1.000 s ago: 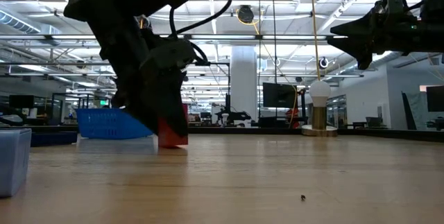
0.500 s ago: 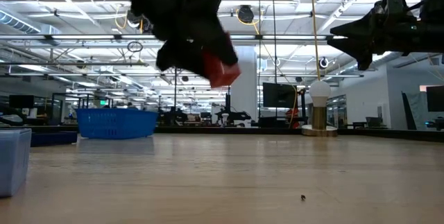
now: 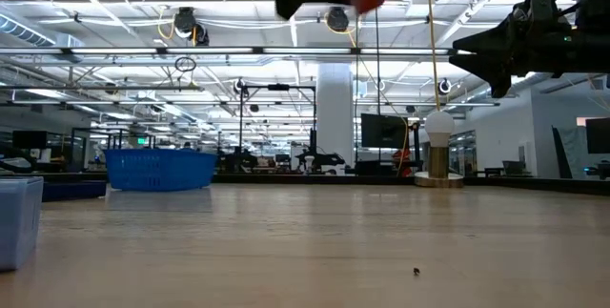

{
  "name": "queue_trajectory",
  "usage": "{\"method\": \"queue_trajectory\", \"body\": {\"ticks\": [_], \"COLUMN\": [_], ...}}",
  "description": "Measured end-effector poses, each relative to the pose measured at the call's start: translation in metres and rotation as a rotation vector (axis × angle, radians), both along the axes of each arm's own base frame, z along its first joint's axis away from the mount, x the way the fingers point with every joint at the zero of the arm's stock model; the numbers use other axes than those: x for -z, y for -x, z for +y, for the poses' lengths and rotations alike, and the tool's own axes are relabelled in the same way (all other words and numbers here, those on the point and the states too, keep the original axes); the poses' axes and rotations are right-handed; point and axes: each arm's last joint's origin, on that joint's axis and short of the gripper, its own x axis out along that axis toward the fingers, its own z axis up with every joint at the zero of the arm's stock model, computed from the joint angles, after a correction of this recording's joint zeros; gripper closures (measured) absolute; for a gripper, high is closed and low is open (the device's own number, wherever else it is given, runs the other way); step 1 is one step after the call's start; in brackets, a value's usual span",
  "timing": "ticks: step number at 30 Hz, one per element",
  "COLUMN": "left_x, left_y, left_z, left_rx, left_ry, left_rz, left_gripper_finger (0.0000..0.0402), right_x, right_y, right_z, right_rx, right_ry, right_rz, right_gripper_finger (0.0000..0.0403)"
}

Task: Pick & Place Office items
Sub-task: Put the red charger adapter into the white bin

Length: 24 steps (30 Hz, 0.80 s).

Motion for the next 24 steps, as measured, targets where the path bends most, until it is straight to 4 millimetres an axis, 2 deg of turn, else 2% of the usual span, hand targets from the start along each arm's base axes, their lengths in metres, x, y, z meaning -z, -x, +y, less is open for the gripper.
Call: {"method": "queue_trajectory", "body": {"ticks": [6, 14, 19, 24], "left_x": [-0.024, -0.050, -0.051, -0.045], "left_y": [-0.016, -0.056, -0.086, -0.112], "left_z": [-0.006, -0.022, -0.035, -0.043], "left_rx": [0.103, 0.312, 0.407, 0.421], "left_ry": [-0.043, -0.031, -0.006, 0.005], "left_rz": [-0.091, -0.243, -0.281, -0.312], "left_gripper_finger": [0.0191, 0.0191, 0.0191, 0.0191], "right_x": [0.000, 0.000, 0.000, 0.000], "right_y": [0.000, 0.000, 0.000, 0.000], "right_z": [0.000, 0.000, 0.000, 0.000], "right_rx": [0.000, 0.000, 0.000, 0.000], "right_ry": [0.000, 0.000, 0.000, -0.001], "right_rz": [0.000, 0.000, -0.001, 0.001], "right_gripper_finger": [0.0243, 0.0243, 0.0243, 0.0243]}}
